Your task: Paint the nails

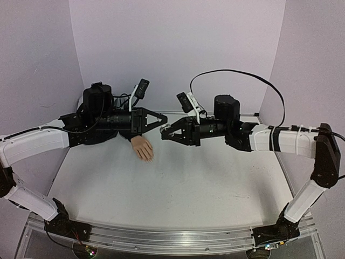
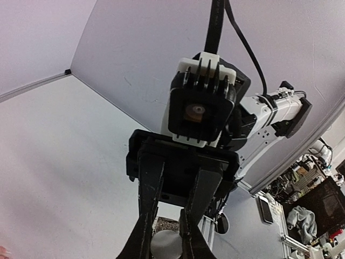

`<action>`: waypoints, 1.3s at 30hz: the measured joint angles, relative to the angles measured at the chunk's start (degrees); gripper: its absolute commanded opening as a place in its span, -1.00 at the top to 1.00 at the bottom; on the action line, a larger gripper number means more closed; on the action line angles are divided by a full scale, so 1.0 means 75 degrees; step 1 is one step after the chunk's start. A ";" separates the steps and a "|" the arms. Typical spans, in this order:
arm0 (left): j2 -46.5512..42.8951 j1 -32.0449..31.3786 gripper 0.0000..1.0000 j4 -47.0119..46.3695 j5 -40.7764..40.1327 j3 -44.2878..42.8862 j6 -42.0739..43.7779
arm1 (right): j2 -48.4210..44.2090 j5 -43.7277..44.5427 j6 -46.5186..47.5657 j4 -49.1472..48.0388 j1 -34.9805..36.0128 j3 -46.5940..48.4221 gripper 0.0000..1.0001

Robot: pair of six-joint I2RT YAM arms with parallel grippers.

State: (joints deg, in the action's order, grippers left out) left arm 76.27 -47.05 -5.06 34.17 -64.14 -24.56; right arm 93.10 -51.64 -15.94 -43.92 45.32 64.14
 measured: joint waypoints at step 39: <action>-0.0087 -0.0137 -0.57 -0.0449 0.0501 0.0283 -0.0236 | 0.0294 -0.0629 -0.0705 -0.0953 -0.0373 -0.0568 1.00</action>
State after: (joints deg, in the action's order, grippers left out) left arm 75.61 -48.07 -8.43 37.93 -62.02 -26.33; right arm 95.31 -56.36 -21.23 -51.07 42.52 59.88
